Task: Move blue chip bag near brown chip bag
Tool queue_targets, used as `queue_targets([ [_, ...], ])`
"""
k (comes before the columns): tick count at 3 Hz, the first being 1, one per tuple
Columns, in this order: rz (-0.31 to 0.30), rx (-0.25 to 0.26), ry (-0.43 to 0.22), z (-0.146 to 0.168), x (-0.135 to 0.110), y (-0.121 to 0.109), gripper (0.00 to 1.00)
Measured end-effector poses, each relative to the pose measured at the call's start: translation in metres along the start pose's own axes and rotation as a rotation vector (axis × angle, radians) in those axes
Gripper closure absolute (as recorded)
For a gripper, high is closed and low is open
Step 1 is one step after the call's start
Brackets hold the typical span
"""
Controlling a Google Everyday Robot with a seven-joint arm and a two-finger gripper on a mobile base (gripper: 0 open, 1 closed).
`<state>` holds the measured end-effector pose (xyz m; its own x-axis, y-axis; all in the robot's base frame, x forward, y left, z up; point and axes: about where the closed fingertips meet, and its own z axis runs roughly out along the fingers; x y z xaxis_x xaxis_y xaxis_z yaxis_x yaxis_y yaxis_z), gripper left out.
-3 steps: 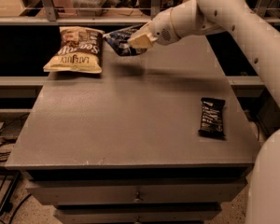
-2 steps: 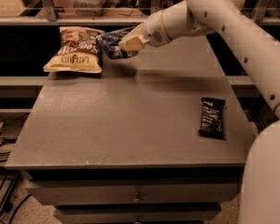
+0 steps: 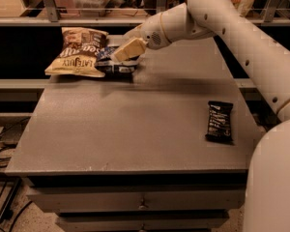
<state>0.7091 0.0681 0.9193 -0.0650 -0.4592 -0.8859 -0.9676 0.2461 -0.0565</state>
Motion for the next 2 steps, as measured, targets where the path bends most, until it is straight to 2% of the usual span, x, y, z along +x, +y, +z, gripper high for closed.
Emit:
queue_targets([
  [2,0.000,-0.003,0.000,0.0018,0.0000,0.0007,0.00],
])
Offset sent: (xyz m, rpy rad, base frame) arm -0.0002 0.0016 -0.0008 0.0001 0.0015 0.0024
